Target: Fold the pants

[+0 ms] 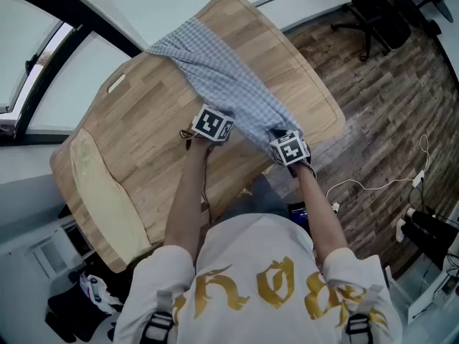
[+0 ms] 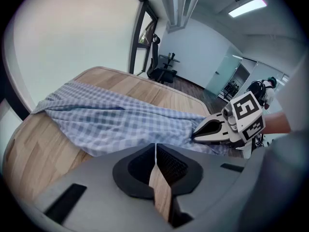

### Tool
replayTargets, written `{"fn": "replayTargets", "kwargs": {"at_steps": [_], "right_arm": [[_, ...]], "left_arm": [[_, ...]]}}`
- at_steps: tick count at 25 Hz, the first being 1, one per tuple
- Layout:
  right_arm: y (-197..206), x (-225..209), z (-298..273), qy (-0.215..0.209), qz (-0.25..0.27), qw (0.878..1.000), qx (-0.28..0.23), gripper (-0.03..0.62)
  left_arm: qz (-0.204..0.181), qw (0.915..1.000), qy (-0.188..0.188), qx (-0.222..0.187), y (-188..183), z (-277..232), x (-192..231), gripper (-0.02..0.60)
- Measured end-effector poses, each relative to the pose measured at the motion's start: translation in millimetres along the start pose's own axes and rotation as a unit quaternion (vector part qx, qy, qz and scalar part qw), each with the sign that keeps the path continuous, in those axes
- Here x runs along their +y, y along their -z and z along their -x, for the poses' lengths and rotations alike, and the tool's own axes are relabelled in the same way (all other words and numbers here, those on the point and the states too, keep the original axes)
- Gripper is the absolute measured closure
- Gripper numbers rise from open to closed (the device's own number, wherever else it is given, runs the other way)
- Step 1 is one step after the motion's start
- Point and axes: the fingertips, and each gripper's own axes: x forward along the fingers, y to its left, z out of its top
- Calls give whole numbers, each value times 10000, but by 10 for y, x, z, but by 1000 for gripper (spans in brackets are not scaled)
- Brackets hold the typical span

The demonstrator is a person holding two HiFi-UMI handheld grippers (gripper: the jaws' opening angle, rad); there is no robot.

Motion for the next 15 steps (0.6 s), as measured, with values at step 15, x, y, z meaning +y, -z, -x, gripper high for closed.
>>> {"fn": "replayTargets", "kwargs": {"at_steps": [15], "right_arm": [[900, -672, 666, 794, -1182, 9882, 561, 560]], "left_arm": [[-78, 9984, -376, -410, -151, 304, 308, 538]]}}
